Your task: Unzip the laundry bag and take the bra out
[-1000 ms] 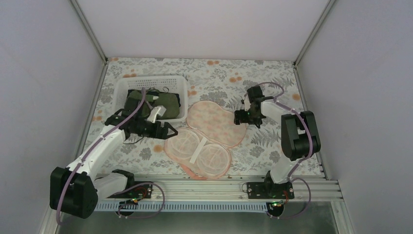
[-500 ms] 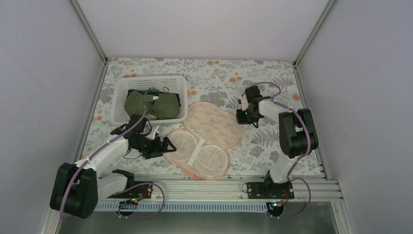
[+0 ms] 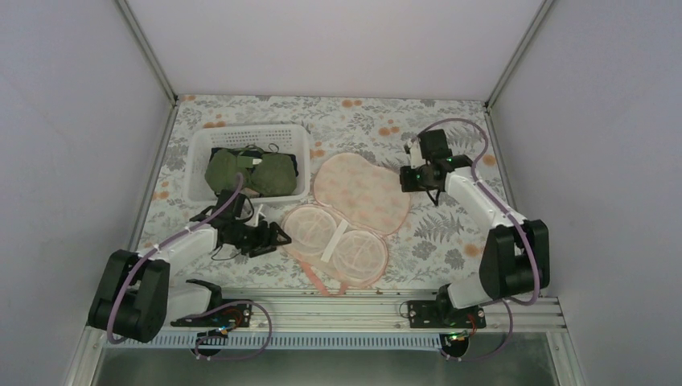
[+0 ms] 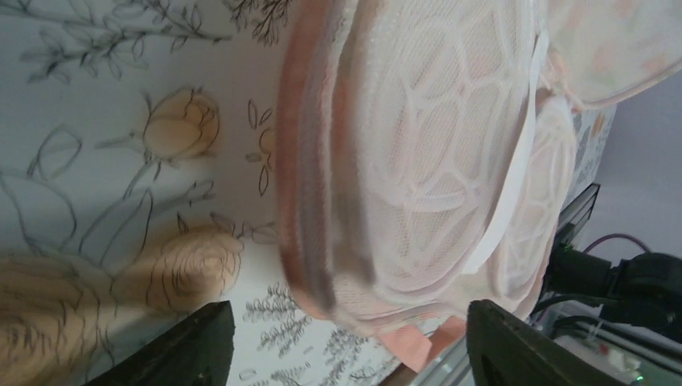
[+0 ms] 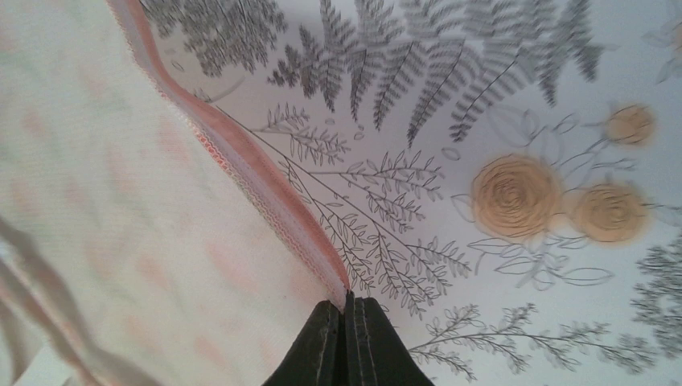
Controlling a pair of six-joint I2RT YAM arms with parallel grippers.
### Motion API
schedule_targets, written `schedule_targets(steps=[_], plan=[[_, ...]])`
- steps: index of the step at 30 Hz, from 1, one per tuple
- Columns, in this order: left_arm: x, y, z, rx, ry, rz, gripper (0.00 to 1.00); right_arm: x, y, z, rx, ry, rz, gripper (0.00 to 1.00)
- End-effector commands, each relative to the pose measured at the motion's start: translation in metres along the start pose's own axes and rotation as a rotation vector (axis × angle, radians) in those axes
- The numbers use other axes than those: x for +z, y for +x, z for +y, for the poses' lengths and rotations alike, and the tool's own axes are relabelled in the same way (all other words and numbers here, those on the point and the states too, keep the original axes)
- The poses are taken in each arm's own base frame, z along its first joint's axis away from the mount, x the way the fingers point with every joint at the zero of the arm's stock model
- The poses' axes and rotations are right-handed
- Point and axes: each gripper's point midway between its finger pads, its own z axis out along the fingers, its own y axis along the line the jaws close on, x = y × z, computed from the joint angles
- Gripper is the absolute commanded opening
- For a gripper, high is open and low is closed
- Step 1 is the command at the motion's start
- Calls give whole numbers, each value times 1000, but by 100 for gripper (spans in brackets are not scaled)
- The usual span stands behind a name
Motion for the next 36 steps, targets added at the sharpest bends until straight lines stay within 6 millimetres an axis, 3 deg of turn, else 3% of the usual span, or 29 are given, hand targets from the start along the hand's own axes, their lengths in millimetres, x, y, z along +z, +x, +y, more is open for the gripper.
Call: schedule_targets(steps=[1, 5, 16, 19, 23, 25, 28, 32, 36], plan=[[8, -11, -7, 18, 37, -29, 66, -29, -11, 2, -5, 32, -53, 4], [20, -12, -18, 45, 78, -24, 46, -44, -13, 8, -16, 6, -67, 4], [40, -22, -29, 42, 133, -15, 42, -71, -5, 21, -62, -40, -55, 4], [44, -26, -29, 48, 123, -17, 30, -83, -8, 28, -65, -73, -82, 4], [49, -30, -39, 74, 135, -6, 3, -98, -11, 38, -78, -99, -86, 4], [50, -34, -47, 90, 156, -9, 2, -105, -10, 52, -100, -148, -88, 4], [49, -41, -56, 107, 174, -24, 2, -110, 4, 89, -147, -274, -65, 4], [49, -42, -53, 111, 159, -24, 2, -112, 51, 151, -277, -444, 40, 4], [47, -45, -45, 116, 132, -37, 2, -114, 97, 182, -334, -562, 155, 4]])
